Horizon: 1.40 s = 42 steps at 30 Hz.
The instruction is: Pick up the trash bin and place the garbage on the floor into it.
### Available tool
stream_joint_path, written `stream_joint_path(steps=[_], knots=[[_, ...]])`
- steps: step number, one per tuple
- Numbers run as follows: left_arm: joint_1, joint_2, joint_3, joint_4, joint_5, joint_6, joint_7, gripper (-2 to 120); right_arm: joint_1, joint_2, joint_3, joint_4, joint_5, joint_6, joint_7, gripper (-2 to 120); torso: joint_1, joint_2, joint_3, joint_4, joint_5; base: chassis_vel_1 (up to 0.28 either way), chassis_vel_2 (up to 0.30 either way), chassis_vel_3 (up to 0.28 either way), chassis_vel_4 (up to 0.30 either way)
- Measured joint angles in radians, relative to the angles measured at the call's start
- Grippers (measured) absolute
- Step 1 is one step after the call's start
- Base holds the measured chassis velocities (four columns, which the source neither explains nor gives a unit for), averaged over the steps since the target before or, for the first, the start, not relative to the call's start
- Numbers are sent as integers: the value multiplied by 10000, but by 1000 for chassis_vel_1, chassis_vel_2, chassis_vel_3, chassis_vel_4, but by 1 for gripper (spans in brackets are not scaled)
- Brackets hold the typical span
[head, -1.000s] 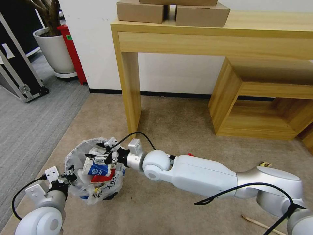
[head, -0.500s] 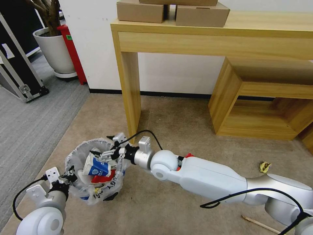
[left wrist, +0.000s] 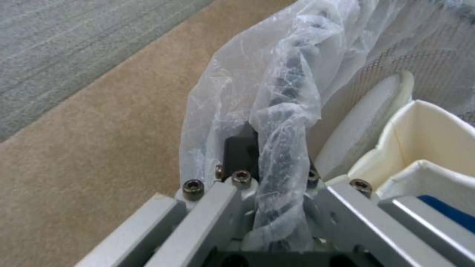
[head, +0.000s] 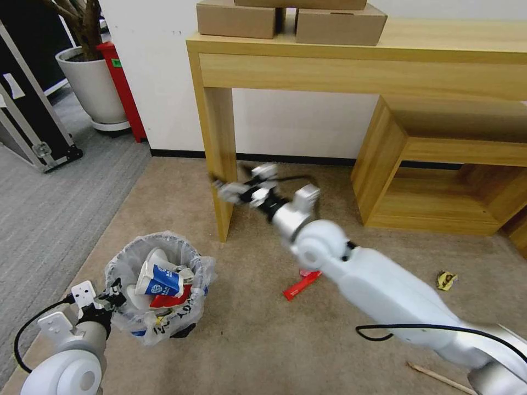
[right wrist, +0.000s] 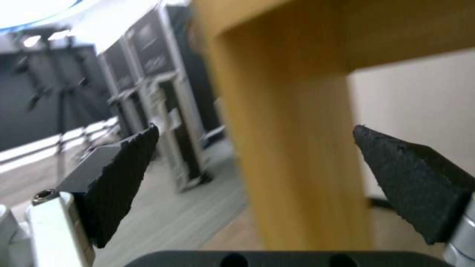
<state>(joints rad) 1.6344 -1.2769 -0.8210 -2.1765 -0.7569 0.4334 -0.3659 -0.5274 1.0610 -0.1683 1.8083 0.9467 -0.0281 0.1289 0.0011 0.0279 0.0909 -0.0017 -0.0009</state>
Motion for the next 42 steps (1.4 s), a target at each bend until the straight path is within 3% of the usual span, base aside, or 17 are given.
stream_joint_path(steps=[5, 7, 16, 20, 22, 28, 42], knots=[[88, -99, -90, -132, 74, -13, -1, 1, -589, 11, 1496, 341, -211, -113, 133, 100, 0, 0, 0, 2, -3, 0, 0, 0, 0], [118, -111, -118, -188, 82, -14, 0, 1, -1268, 14, 2709, 561, -601, -173, 207, 100, 0, 0, -1, 0, -2, 0, 0, 0, 0], [99, -40, -112, -223, 66, -7, -4, 1, -3430, 186, 4986, 1152, -1554, -74, -4, 100, 0, 0, 0, -3, 1, 0, 0, 0, 0], [97, 11, -105, -229, 52, 4, -5, 1, -4403, 496, 5848, 1549, -2149, 58, -82, 100, 0, 0, 0, -3, -1, 0, 0, 0, 0], [90, 49, -87, -230, 37, 8, -4, 1, -5621, 921, 6597, 2005, -3077, 430, -211, 100, 0, 0, -1, 1, -4, 0, 0, 0, 0], [81, 81, -28, -246, 26, 9, 0, 1, -7358, 1379, 7023, 2063, -4073, 1358, -565, 100, 0, 0, -1, 0, -2, 0, 0, 0, 0], [208, 231, -33, -372, 6, 9, 31, 1, -8248, 1539, 7162, 1522, -4666, 2089, -690, 100, -1, 0, 0, 0, -3, 0, 0, 0, 0]])
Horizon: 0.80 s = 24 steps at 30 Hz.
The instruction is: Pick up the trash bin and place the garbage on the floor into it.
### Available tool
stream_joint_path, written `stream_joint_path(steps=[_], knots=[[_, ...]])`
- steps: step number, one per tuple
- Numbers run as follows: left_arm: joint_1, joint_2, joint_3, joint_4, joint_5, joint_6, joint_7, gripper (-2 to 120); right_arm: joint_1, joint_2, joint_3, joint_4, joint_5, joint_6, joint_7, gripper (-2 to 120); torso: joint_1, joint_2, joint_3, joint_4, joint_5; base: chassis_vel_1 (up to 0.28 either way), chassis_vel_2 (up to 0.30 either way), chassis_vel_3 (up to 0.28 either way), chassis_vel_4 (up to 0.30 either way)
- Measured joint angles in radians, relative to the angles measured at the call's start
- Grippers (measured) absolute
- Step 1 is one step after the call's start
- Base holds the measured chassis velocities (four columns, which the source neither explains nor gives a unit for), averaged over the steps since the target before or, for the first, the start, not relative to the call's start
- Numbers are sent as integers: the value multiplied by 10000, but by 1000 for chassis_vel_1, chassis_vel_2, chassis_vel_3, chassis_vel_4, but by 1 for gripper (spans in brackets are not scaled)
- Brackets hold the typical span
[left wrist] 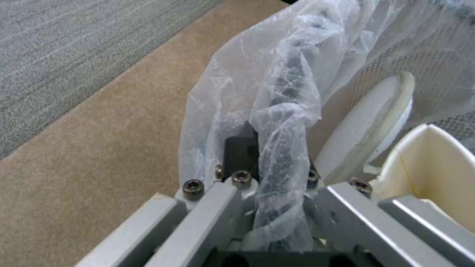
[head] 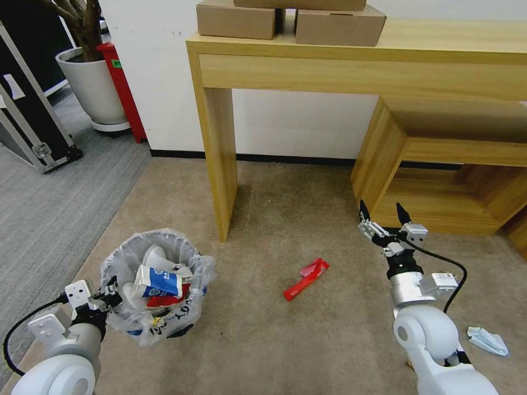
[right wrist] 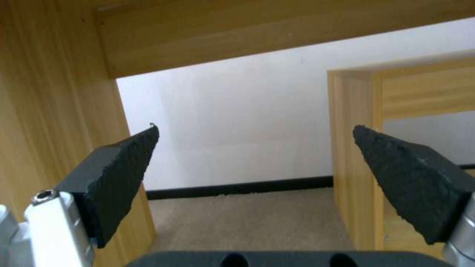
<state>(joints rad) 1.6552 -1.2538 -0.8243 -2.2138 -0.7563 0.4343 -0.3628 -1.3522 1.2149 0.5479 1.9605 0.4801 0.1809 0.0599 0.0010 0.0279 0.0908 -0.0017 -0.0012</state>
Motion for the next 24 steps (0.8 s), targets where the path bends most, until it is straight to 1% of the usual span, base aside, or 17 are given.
stream_joint_path(steps=[3, 6, 24], knots=[[43, -51, 16, -36, 51, -6, 11, 1, -76, 63, 50, -234, -174, 354, -103, 100, 0, 0, 0, 1, -1, 0, 0, 0, 0], [47, -65, 41, -70, 67, -9, 12, 1, -157, 91, 53, -301, -214, 406, -105, 100, 1, 0, 0, 0, 0, 0, 0, 0, 0], [84, -105, 51, -112, 98, -37, 34, 1, -255, 235, 11, -409, -555, 261, -225, 100, 1, 0, 0, 0, -1, 0, 0, 0, 0]])
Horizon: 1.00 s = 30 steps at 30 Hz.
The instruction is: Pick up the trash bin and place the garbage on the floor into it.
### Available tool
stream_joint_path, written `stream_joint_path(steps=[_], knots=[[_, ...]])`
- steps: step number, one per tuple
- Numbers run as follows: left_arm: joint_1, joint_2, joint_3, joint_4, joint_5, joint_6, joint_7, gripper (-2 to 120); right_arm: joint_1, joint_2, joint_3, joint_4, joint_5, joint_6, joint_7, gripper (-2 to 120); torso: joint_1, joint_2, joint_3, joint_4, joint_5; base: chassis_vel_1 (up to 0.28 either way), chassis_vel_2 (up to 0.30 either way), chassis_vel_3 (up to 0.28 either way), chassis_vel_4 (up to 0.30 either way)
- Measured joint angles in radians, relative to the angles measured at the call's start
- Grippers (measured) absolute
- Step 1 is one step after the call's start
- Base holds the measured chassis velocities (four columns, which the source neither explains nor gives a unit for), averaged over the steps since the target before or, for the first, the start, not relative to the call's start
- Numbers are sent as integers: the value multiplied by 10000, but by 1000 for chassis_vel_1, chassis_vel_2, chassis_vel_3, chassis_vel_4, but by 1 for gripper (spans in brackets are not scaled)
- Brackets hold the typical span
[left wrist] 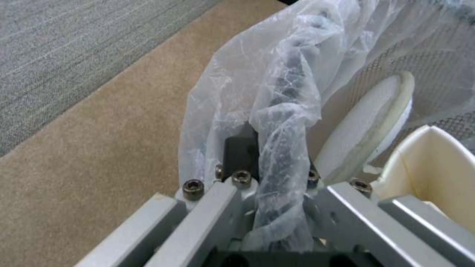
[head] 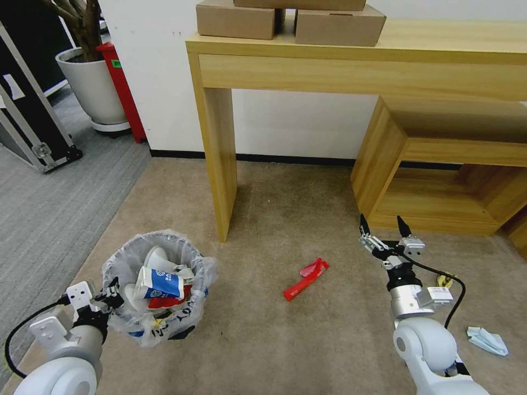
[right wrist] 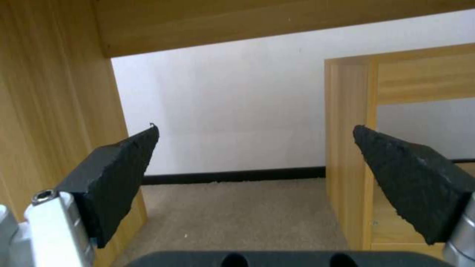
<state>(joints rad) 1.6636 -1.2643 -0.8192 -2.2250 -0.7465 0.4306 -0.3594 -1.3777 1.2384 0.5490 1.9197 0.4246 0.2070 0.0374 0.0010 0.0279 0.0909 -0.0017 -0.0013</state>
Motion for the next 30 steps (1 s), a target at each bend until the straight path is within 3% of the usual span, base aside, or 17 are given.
stream_joint_path(steps=[24, 30], knots=[[-58, 9, -20, 110, -6, -28, 0, 1, 336, 47, -242, -378, -2, 443, -158, 100, 0, 0, 1, 0, 0, -5, 4, 4, -7], [-30, -1, -113, 81, 325, -43, 187, 1, 625, -14, 200, -553, -7, 326, -35, 100, 0, 0, 1, 0, 1, 0, 0, 0, 0]])
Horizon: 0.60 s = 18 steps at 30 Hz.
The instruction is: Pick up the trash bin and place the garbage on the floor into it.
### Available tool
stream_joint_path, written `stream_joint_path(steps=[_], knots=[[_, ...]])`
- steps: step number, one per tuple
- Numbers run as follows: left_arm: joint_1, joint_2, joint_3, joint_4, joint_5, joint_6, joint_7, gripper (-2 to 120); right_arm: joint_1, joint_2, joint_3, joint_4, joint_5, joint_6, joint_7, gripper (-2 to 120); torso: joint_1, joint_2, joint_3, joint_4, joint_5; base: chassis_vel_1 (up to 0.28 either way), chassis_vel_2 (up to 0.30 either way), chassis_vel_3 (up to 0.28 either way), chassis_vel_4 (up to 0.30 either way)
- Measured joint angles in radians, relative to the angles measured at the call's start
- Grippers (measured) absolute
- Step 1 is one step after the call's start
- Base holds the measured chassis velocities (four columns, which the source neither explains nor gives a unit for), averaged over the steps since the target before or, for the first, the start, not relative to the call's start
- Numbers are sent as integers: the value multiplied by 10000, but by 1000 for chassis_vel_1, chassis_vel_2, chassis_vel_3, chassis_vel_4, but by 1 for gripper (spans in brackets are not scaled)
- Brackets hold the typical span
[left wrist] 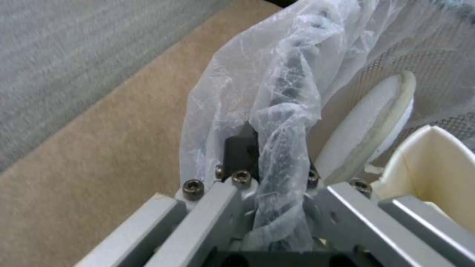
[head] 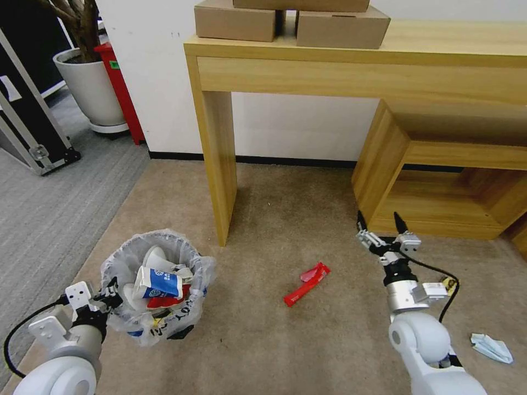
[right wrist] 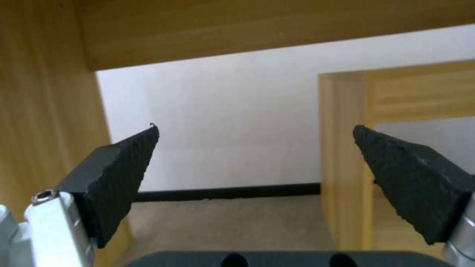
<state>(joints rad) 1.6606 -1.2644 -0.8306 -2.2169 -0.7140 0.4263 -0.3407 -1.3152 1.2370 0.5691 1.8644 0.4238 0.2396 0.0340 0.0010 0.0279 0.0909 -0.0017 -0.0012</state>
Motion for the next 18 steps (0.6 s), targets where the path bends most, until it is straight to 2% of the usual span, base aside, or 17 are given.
stream_joint_path(steps=[7, 8, 12, 18], knots=[[33, -122, -33, 13, 454, 6, 247, 1, -4, 13, 75, -40, -76, -34, 53, 100, 1, 0, -1, 0, -1, 0, 0, 0, 0], [43, -157, -52, 48, 862, 33, 470, 1, -8, 46, 51, -80, -99, -36, 64, 100, 1, 0, -1, -1, 0, 0, 0, 0, 0], [96, -159, -147, 121, 1356, -1, 876, 1, -4, 34, 44, -147, -136, -36, 67, 100, 1, 0, -1, 1, 0, 0, 0, 0, 0], [101, -150, -173, 206, 1069, -230, 995, 1, 19, 12, 47, -170, -136, -37, 68, 100, 1, 0, -1, -1, 0, 0, 0, 0, 0]])
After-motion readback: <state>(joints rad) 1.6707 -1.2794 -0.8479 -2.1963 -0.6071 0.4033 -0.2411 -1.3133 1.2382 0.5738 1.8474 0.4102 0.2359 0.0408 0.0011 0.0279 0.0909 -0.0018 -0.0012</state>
